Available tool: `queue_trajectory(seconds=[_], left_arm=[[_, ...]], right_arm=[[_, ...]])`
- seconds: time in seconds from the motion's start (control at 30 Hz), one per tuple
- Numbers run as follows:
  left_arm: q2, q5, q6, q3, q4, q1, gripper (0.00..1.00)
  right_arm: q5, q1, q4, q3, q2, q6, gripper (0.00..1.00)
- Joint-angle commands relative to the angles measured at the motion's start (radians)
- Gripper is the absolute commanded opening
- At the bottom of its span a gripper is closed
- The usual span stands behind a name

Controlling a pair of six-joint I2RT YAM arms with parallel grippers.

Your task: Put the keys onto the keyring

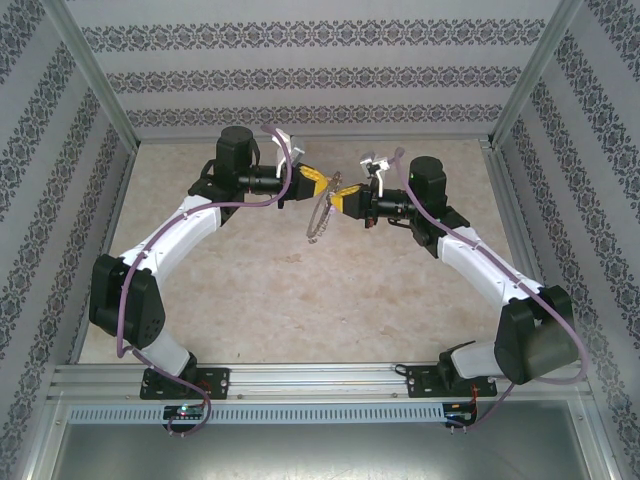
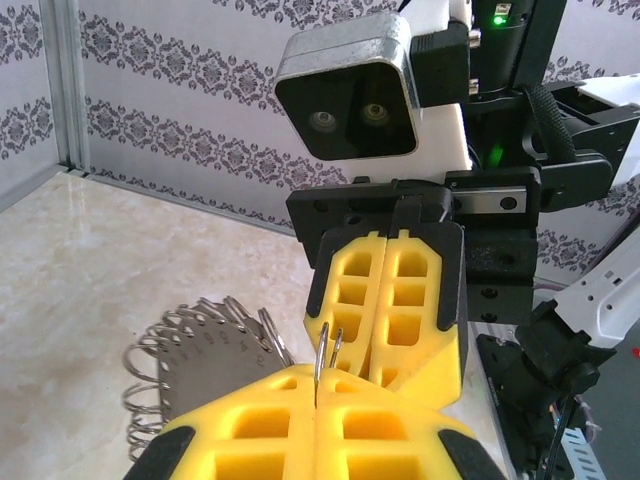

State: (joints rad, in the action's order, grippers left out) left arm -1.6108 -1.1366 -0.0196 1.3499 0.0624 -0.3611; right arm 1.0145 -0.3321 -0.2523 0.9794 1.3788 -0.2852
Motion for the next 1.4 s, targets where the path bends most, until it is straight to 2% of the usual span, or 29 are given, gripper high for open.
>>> queue_trajectory(seconds=[0.0, 0.2, 0.27, 0.37, 0.57, 0.73, 0.97, 1.37], left_arm=[[0.04, -0.018, 0.022, -0.001, 0.105, -0.012, 0.0], [0.039, -0.018, 0.024, -0.005, 0.105, -0.022, 0.0], [0.039, -0.015, 0.024, -0.006, 0.104, -0.023, 0.0], [0.039, -0.011, 0.023, -0.008, 0.103, -0.022, 0.0], [0.032, -0.015, 0.026, -0.011, 0.108, -0.023, 0.0], [0.033, -0.017, 0.029, -0.014, 0.106, -0.023, 0.0], [0.034, -0.02, 0.032, -0.01, 0.102, -0.024, 0.0], [0.033, -0.022, 0.025, -0.002, 0.085, -0.034, 0.0]], right_arm=[[0.041, -0.021, 0.037, 0.027, 0.025, 0.034, 0.0], [0.064, -0.057, 0.107, 0.103, 0.084, 0.062, 0.0], [0.061, -0.055, 0.186, 0.125, 0.084, 0.107, 0.18], [0.048, -0.02, 0.205, 0.096, 0.034, 0.118, 0.27], [0.059, 0.06, 0.205, 0.041, -0.079, 0.103, 0.28], [0.053, 0.092, 0.177, 0.07, -0.095, 0.082, 0.28], [0.077, 0.062, 0.152, 0.156, -0.024, 0.065, 0.29], [0.066, 0.024, 0.129, 0.196, 0.025, 0.058, 0.29]])
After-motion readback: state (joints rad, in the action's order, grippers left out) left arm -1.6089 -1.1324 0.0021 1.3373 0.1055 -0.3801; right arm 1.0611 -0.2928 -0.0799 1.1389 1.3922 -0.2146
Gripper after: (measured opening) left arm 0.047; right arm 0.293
